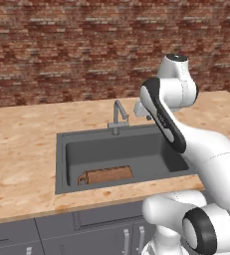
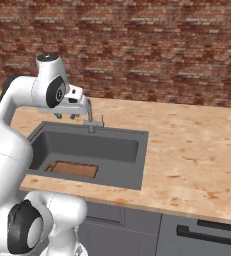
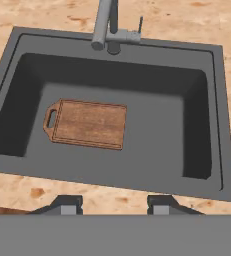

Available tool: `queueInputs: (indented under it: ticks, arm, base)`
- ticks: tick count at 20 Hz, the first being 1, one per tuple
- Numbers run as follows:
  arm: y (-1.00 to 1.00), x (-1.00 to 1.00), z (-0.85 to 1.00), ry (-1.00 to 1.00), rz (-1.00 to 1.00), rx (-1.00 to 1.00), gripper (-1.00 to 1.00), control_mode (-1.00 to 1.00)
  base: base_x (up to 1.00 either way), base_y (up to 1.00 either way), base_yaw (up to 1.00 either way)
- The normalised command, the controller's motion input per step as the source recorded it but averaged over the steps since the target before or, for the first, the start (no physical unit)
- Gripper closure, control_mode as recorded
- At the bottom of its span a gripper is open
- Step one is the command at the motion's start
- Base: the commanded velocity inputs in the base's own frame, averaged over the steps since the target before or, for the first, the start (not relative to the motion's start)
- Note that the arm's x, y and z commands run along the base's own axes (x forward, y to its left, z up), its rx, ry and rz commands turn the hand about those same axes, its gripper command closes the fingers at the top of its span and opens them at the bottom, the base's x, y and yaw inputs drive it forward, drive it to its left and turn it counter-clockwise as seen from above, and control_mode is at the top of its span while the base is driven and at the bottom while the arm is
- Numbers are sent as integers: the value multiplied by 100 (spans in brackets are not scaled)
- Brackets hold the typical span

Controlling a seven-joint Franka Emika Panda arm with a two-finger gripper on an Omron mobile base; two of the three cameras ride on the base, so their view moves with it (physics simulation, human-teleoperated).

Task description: Turn on the sink faucet with hot water and rinse the cutting board for ten seconds, then turn off the faucet. Push the cutting board to reach the water if necessary.

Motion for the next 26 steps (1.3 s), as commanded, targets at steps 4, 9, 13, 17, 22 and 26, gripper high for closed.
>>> queueInputs:
  ticks: [4, 9, 13, 17, 22, 26]
  arm:
    - [-25, -1, -9, -7, 0, 3, -100, -100]
    - [-60, 0, -33, -22, 0, 11, -100, -100]
    - [-53, 0, -46, -29, 0, 10, -100, -100]
    - [-34, 0, -42, -36, 2, 8, -100, -100]
    - [-6, 8, -24, -35, 8, 7, -100, -100]
    - [0, 38, -17, -23, 3, 3, -100, -100]
  base:
    - [0, 0, 0]
    - [0, 0, 0]
    - [0, 0, 0]
    - [0, 0, 0]
    - [0, 0, 0]
    - [0, 0, 0]
